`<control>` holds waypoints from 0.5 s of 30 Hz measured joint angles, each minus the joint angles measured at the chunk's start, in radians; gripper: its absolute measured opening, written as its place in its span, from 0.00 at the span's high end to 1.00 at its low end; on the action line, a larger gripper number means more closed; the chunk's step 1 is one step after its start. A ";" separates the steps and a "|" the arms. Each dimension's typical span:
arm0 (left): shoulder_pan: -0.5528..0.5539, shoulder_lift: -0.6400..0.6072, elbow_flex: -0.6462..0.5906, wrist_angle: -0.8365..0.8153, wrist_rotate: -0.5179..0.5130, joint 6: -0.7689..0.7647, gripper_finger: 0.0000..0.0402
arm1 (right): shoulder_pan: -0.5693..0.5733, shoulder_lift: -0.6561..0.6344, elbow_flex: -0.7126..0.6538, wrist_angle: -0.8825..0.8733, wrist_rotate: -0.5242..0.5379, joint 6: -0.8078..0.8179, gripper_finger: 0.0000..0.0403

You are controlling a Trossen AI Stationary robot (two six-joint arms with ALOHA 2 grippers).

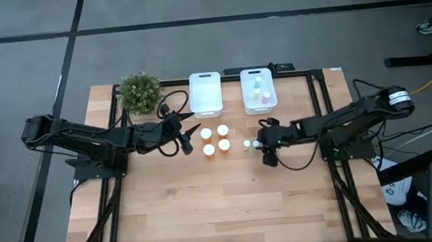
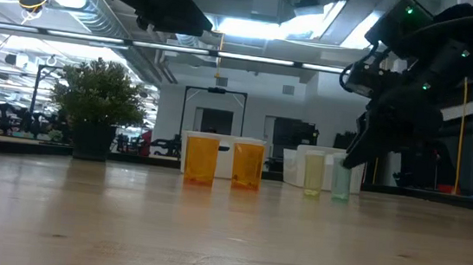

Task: Pick and place medicine bottles into bin by pill shape (circle, oval)
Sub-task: Put the blue pill bottle into the right white bin

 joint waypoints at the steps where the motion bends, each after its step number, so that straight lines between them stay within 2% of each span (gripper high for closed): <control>1: 0.000 0.000 0.000 0.000 0.000 0.000 0.49 | -0.003 0.000 0.000 0.002 0.000 0.003 0.60; 15: 0.000 0.000 0.000 0.000 0.000 0.000 0.49 | -0.007 0.000 0.000 0.036 0.035 0.004 0.60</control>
